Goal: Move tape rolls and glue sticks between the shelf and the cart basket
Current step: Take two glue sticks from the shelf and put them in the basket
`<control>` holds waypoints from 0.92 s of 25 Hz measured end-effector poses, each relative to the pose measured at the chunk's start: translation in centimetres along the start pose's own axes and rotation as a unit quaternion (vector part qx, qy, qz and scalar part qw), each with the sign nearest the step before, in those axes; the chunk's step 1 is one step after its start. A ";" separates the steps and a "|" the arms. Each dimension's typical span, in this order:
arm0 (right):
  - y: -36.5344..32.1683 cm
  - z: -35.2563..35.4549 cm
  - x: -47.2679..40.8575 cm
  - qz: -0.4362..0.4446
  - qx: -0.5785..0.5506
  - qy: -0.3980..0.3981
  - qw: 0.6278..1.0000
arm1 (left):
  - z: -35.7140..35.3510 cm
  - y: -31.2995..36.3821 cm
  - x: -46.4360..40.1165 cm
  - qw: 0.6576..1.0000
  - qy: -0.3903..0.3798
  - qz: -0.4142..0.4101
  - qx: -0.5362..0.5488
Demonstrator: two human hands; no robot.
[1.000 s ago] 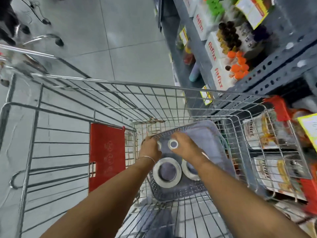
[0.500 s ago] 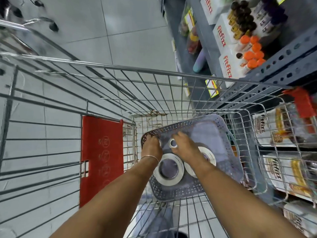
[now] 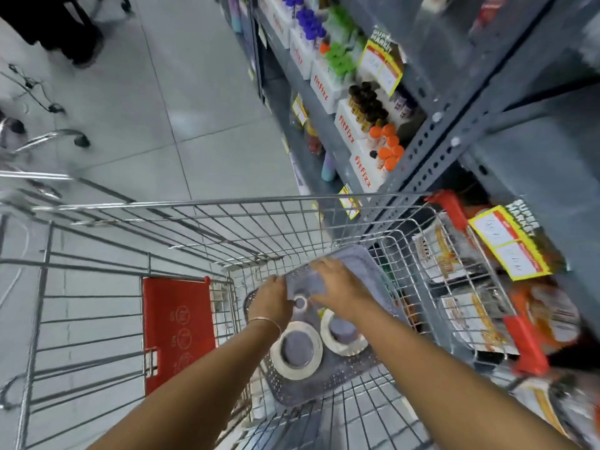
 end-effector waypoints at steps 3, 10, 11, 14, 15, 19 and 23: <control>-1.6 9.1 5.7 -0.001 0.017 0.077 0.997 | 6.0 8.2 4.2 0.993 0.037 -0.108 -0.007; -2.7 26.0 24.1 -0.072 0.083 0.238 0.965 | 13.6 28.4 20.6 0.945 0.108 -0.308 -0.034; -2.7 27.2 26.2 -0.078 0.087 0.252 0.961 | 13.6 30.2 22.4 0.939 0.113 -0.324 -0.038; -2.2 29.6 35.9 -0.137 0.100 0.295 0.941 | 10.5 36.4 29.9 0.905 0.083 -0.412 -0.065; -1.8 29.9 38.4 -0.159 0.108 0.303 0.933 | 9.2 37.8 31.7 0.897 0.068 -0.430 -0.075; 2.2 28.4 49.2 -0.277 0.073 0.335 0.898 | 1.7 41.7 39.1 0.895 -0.016 -0.437 -0.085; 6.7 24.4 56.9 -0.388 -0.045 0.388 0.835 | -5.0 41.6 41.6 0.928 -0.096 -0.356 -0.044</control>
Point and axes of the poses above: each hand's wrist, its own x-axis away from the middle knuckle, its own z-axis out of the back of the hand, y = z × x, the point moved 9 cm from there along -x, towards the middle knuckle, and after that the axes turned 15 degrees about z, right-handed, at the moved point
